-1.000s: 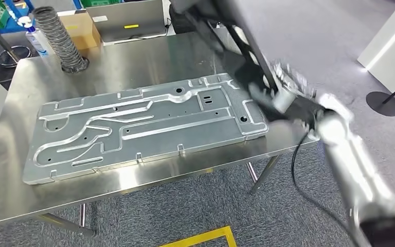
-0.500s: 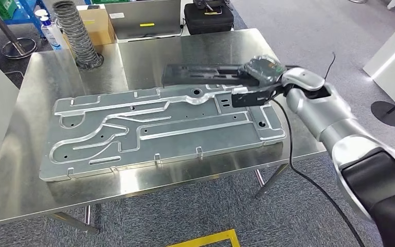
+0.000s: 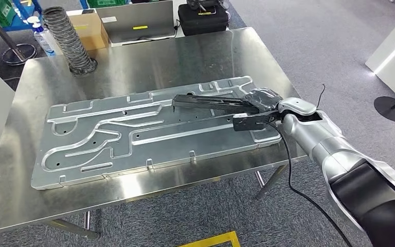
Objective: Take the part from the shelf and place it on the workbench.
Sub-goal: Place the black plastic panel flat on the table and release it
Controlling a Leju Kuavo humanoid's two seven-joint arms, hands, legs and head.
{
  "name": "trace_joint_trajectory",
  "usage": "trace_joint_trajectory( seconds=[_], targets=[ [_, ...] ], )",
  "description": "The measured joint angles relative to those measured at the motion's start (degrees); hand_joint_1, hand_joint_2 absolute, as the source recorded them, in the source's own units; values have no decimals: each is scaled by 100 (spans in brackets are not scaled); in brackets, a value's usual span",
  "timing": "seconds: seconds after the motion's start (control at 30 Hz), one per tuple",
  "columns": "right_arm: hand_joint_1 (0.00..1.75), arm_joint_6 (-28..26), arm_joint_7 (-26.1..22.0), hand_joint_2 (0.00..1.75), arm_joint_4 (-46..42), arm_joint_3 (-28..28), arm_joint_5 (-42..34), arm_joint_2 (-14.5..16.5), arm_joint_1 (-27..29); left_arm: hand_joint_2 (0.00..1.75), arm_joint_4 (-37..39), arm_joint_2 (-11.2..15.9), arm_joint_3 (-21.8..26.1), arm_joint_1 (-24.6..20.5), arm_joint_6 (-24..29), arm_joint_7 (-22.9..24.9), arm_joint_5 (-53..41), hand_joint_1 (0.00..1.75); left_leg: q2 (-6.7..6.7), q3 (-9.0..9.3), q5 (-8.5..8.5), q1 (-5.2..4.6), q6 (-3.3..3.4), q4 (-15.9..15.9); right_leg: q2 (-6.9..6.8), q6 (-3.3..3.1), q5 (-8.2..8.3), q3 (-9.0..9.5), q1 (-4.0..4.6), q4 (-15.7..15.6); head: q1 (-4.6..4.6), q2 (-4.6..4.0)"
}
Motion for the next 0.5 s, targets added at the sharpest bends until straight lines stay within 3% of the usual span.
trace_joint_trajectory(
  seconds=[0.03, 0.1, 0.17, 0.27, 0.33, 0.4, 0.47, 0.5],
  targets=[
    [141, -1, 13, 175, 27, 12, 11, 2, 2, 175, 0, 2, 0, 1, 4, 0, -1, 0, 2, 14, 97, 22, -17, -58, 8, 10, -8, 8, -6, 4, 0, 0],
    [141, -6, 61, 175, 72, 31, 28, 2, -3, 175, 0, 4, -1, -2, 12, 0, -3, 0, 6, 357, 519, 63, -40, -793, 27, 55, -38, 38, -26, 26, 0, 0],
    [141, -14, 135, 175, 112, 39, 50, -3, -34, 175, 0, 4, 0, -7, 17, -3, -4, 0, 3, 700, 777, 70, -23, -1491, 42, 121, -69, 35, -21, 69, 0, 0],
    [141, -67, 293, 175, 179, 48, 113, -14, -102, 175, 0, 5, -1, -2, 21, -22, -7, 0, -5, 763, 791, 29, 87, -1652, 50, 219, -61, 9, -29, 72, 1, 0],
    [141, -132, 405, 175, 217, 52, 141, -27, -171, 175, 0, 8, -2, -5, 27, -40, -13, 0, 0, 778, 822, 22, 171, -1693, 43, 268, -145, -31, -58, 174, 1, 0],
    [141, -201, 497, 175, 253, 53, 185, -47, -298, 175, 0, 11, -3, -9, 37, -52, -25, 0, 4, 791, 842, 18, 230, -1721, 34, 285, -457, -269, -70, 715, 2, 0],
    [141, -242, 551, 175, 285, 54, 255, -54, -448, 175, 0, 14, -5, -3, 46, -53, -40, 0, 5, 791, 836, -10, 258, -1718, 33, 292, -800, -655, -68, 1529, 2, 0],
    [141, -241, 562, 175, 298, 58, 297, -55, -513, 175, 0, 16, -8, -1, 50, -50, -55, 0, 5, 796, 832, -22, 265, -1715, 33, 291, -848, -781, -67, 1774, 2, 0]
  ],
)
